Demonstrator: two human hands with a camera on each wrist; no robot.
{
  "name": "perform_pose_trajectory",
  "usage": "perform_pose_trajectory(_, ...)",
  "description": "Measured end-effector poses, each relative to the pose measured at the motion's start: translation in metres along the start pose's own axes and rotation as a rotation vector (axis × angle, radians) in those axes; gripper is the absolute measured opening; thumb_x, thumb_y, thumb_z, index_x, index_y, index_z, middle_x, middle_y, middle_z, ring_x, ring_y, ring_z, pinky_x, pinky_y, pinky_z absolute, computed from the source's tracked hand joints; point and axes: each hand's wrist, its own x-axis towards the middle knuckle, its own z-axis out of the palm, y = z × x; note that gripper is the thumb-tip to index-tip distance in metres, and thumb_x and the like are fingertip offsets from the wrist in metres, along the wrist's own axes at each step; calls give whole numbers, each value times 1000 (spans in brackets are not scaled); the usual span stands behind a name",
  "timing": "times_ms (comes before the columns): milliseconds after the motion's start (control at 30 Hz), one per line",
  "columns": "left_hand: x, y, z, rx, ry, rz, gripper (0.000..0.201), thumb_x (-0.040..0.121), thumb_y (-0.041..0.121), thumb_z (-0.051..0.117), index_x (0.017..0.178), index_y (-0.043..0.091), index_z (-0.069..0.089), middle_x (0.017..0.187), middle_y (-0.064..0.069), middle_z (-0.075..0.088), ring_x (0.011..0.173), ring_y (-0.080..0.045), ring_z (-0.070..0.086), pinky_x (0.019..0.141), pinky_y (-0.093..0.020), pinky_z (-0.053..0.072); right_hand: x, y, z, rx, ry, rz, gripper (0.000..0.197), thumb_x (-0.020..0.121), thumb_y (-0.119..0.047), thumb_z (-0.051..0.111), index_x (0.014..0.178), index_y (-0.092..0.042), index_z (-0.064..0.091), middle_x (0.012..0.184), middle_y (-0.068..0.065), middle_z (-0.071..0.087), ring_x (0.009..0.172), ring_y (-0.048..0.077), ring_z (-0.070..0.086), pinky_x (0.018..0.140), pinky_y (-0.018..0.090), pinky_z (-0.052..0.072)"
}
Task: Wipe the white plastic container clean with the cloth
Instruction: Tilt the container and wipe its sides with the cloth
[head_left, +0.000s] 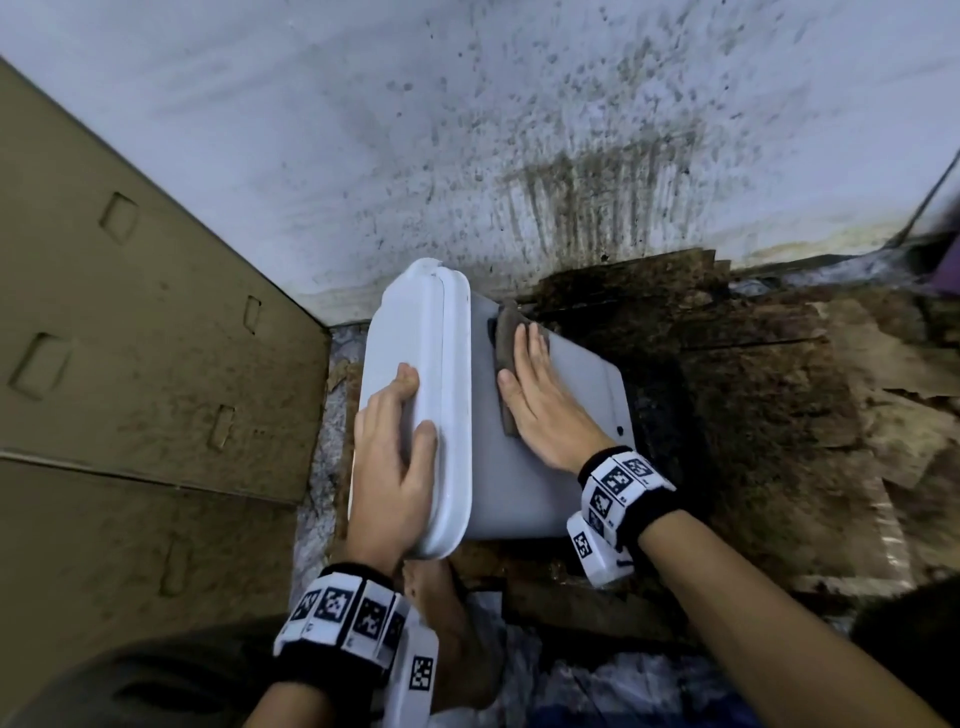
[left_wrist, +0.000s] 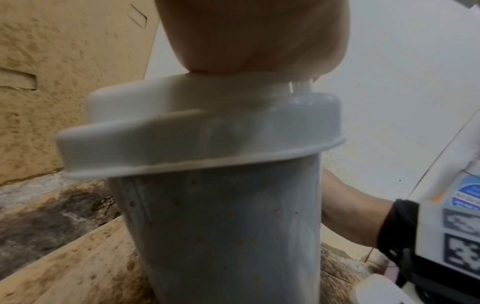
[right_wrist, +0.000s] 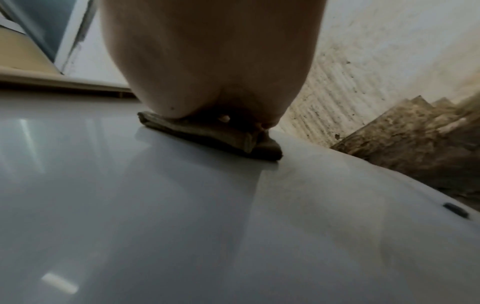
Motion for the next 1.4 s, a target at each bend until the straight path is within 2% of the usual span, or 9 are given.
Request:
perform_pose_trajectory(167,0,3,1,-8,16,16,48,98,35,42,141,17,49,148,12,47,137,-3,38,113,-18,26,5,30,-3,71,25,33,62,109,-35,20,158,-12,-11,165,0,-21,151,9,-21,120,20,-13)
perform_pose_trajectory(367,0,2,3,-48,31,17,46,97,33,46,140,17,51,149,9,50,138,-7,41,114,-19,28,1,86,-12,108,0,333,59,110,-32,17,157,-8,-12,166,7,-19,153,16,-18,119,24,-12)
perform_pose_trajectory(467,0,2,4,-80,39,6,46,96,33,48,139,16,53,149,11,50,139,-9,42,115,-21,29,-12,109,-15,136,-18,470,61,109,-40,15,158,-15,-12,167,1,-18,154,15,-15,123,32,-8)
perform_pose_trajectory(533,-1,3,4,-100,48,-4,46,95,34,49,138,17,54,148,12,51,139,-8,42,114,-20,29,-15,114,-13,163,-1,501,61,109,-42,14,158,-17,-12,167,0,-18,153,14,-17,124,35,-8)
perform_pose_trajectory(833,-1,-1,2,-73,50,-16,49,95,35,46,139,17,54,149,12,50,139,-6,41,114,-19,30,-9,75,-9,187,10,447,61,110,-38,16,158,-15,-13,166,3,-22,152,16,-22,124,36,-11)
perform_pose_trajectory(1067,1,2,4,-67,43,0,47,95,34,47,138,15,54,149,9,51,138,-4,41,114,-21,30,-2,-9,-7,204,-19,152,62,109,-40,19,158,-21,-14,164,0,-26,150,14,-26,124,37,-10)
perform_pose_trajectory(1133,1,2,5,-68,53,3,47,95,34,47,137,15,55,148,9,51,138,-5,42,114,-21,31,1,-23,-8,211,-40,91,61,109,-42,19,158,-24,-13,164,-4,-25,150,10,-24,124,33,-10)
perform_pose_trajectory(1300,1,1,4,-79,49,-2,47,95,34,47,137,14,55,149,8,51,138,-7,43,114,-23,32,2,-11,-8,138,-47,-8,61,110,-37,21,158,-21,-14,164,-6,-24,150,7,-23,121,24,-12)
perform_pose_trajectory(1400,1,0,3,-93,57,-15,48,94,35,47,137,17,55,148,11,51,137,-6,42,114,-23,32,5,10,-9,117,-51,23,62,110,-36,20,158,-17,-15,164,-5,-24,150,7,-24,120,22,-13)
